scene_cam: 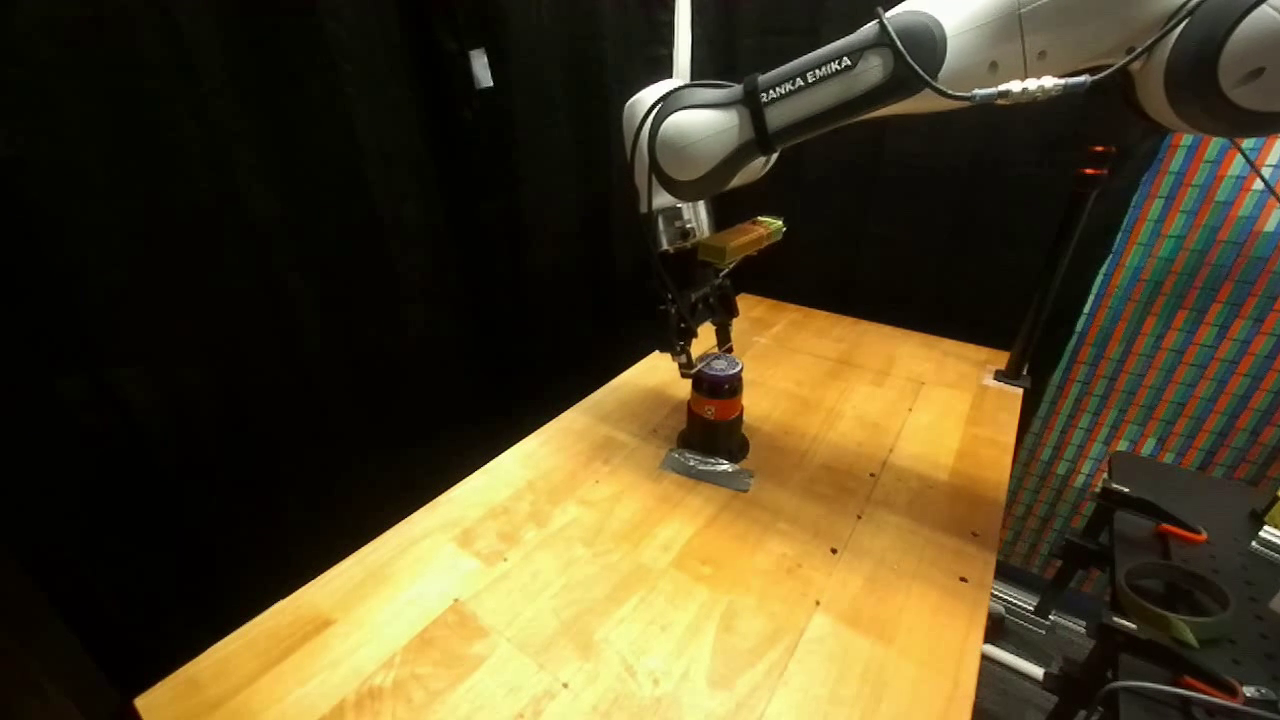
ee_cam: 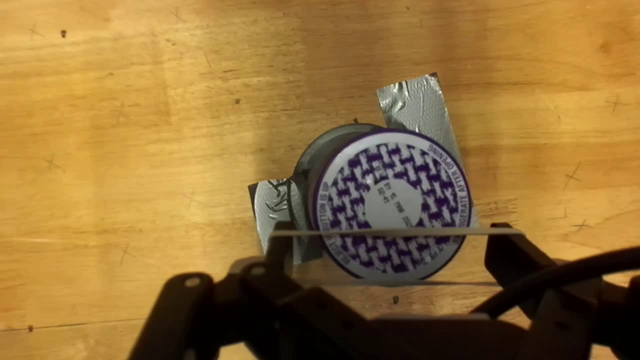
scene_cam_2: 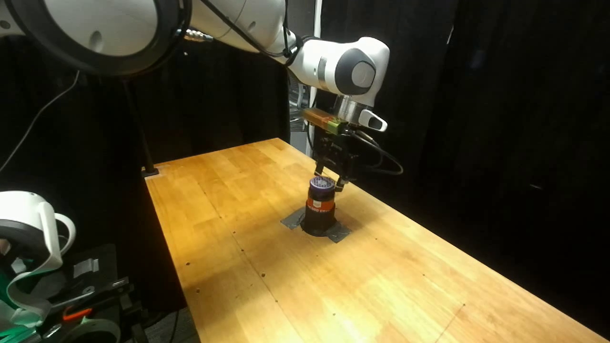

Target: Put the rubber band on the cup

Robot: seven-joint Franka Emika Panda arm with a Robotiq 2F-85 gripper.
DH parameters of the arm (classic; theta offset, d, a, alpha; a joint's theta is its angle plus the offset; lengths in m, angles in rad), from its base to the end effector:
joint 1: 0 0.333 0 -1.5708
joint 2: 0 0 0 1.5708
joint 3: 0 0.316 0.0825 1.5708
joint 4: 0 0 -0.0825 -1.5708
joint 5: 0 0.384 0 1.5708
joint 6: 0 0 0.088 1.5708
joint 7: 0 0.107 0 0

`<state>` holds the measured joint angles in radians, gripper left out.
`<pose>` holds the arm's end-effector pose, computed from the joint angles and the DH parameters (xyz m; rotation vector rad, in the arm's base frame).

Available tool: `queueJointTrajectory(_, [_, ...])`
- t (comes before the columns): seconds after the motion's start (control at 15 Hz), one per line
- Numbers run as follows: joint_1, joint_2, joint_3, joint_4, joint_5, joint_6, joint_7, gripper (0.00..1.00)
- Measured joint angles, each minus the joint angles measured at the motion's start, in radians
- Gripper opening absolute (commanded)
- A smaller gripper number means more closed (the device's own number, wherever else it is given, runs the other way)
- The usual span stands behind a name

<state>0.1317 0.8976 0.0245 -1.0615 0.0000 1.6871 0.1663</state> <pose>0.7330 0.1097 0.2699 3.0893 -0.0258 -0.4220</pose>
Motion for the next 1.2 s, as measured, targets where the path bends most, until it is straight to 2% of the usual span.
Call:
queueJointTrajectory(0.33, [-0.008,0.012,0.001,-0.022,0.001,0.039,-0.015,1.00])
queueJointTrajectory(0.67, [-0.021,-0.002,0.020,-0.053,0.022,-0.041,-0.083,1.00])
queueJointTrajectory(1.07, [-0.040,-0.081,0.026,-0.186,0.033,-0.036,-0.126,1.00])
queueJointTrajectory(1.13, [-0.044,-0.094,0.026,-0.218,0.036,-0.017,-0.130,0.75])
queueJointTrajectory(1.2, [-0.047,-0.106,0.026,-0.252,0.039,0.021,-0.131,0.73])
